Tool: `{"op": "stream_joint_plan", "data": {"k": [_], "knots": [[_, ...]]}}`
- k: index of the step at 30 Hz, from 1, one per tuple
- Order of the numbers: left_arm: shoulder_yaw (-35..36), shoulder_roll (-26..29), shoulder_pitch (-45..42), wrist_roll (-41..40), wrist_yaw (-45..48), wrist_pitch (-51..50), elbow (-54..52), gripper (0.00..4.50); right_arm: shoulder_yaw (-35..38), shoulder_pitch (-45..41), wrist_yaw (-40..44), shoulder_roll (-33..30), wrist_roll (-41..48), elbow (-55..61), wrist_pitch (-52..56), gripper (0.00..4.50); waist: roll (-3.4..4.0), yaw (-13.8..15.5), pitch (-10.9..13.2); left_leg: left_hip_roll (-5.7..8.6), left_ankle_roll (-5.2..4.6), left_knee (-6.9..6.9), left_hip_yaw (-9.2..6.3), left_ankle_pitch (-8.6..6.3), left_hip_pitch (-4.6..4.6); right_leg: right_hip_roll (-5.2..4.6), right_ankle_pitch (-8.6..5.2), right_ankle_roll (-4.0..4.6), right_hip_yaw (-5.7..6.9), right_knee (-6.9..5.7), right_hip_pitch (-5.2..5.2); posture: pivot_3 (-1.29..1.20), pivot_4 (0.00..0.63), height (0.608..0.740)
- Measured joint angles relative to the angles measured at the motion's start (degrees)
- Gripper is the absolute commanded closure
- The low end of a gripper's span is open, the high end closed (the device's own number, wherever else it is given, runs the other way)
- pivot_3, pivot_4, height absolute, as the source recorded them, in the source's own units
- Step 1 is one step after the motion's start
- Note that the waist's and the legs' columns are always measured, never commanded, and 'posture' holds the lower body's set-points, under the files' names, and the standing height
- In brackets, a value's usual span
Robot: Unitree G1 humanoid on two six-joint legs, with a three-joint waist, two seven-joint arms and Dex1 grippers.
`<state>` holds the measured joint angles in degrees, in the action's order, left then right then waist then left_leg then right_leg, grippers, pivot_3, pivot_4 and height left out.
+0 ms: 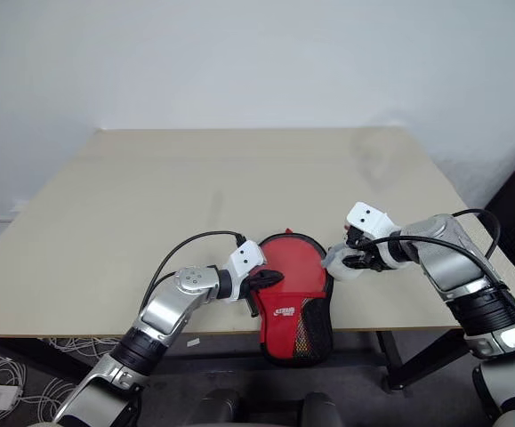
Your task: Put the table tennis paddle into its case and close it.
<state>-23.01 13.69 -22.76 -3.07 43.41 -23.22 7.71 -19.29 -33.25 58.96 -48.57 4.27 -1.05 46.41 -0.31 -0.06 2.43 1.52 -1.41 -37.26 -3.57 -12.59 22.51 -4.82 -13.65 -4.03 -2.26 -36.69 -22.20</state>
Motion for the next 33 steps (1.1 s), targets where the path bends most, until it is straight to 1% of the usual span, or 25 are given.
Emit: {"op": "stream_joint_plan", "data": {"k": [2,3,4,7,15,21,27,33], "knots": [[0.0,0.0,0.0,0.0,0.0,0.0,0.0,4.50,-0.2,0.0,0.0,0.3,-0.1,-0.8,-0.4,2.82,-0.07,0.0,-0.1,-0.01,0.00,0.01,0.00,0.00,-0.01,0.00,0.00,0.00,0.00,0.00,0.00,0.00,0.000,0.740],[0.0,0.0,0.0,0.0,0.0,0.0,0.0,4.50,-0.3,0.0,0.0,0.3,-0.3,-0.9,-0.6,3.20,-0.08,0.0,-0.1,-0.01,0.00,0.01,0.00,0.00,-0.01,0.00,0.00,0.00,0.00,0.00,0.00,0.00,0.000,0.740],[0.0,0.0,0.0,0.0,0.0,0.0,0.1,4.50,-0.5,0.0,0.1,0.4,-0.6,-1.0,-0.9,3.46,-0.08,0.0,-0.1,-0.01,0.00,0.01,0.00,0.00,-0.02,0.00,0.00,0.00,0.00,0.00,0.00,0.00,0.000,0.740],[0.0,0.0,0.0,0.0,0.0,0.0,0.3,4.50,-0.9,0.0,0.1,0.4,-1.2,-1.1,-1.5,4.46,-0.08,0.0,-0.1,-0.01,0.00,0.01,0.00,0.00,-0.01,0.00,0.00,0.00,0.00,0.00,0.00,0.00,0.000,0.740],[0.0,-0.3,-0.5,0.0,0.2,0.3,1.1,4.50,-0.9,0.0,1.3,-0.1,-2.2,-1.8,-3.3,4.49,-0.09,0.0,-0.1,0.00,0.00,0.00,0.00,0.00,-0.01,0.00,0.00,0.00,0.01,0.00,-0.01,0.00,0.000,0.740],[0.1,-0.6,-2.2,0.0,0.3,2.5,4.4,4.50,-0.9,0.9,7.5,-5.8,-2.2,0.3,-8.2,4.49,-0.07,0.1,-0.1,0.03,0.00,-0.02,0.01,0.00,0.04,-0.04,-0.01,-0.01,0.01,0.01,-0.03,0.00,0.000,0.740],[0.6,-0.9,-3.1,0.0,0.9,3.7,6.5,4.50,0.1,7.2,16.0,-13.6,-0.2,7.8,-14.2,4.49,-0.06,0.1,-0.1,0.01,0.01,-0.01,0.01,-0.01,0.04,-0.04,-0.02,-0.02,0.01,0.02,-0.04,0.00,0.000,0.740],[0.8,-1.2,-4.4,0.0,1.8,4.4,8.5,4.50,2.7,9.2,19.1,-16.3,1.4,11.6,-16.9,4.49,-0.06,0.1,-0.1,0.01,0.02,-0.01,0.01,-0.02,0.07,-0.05,-0.03,-0.01,0.02,0.03,-0.08,0.00,0.000,0.740]]}}
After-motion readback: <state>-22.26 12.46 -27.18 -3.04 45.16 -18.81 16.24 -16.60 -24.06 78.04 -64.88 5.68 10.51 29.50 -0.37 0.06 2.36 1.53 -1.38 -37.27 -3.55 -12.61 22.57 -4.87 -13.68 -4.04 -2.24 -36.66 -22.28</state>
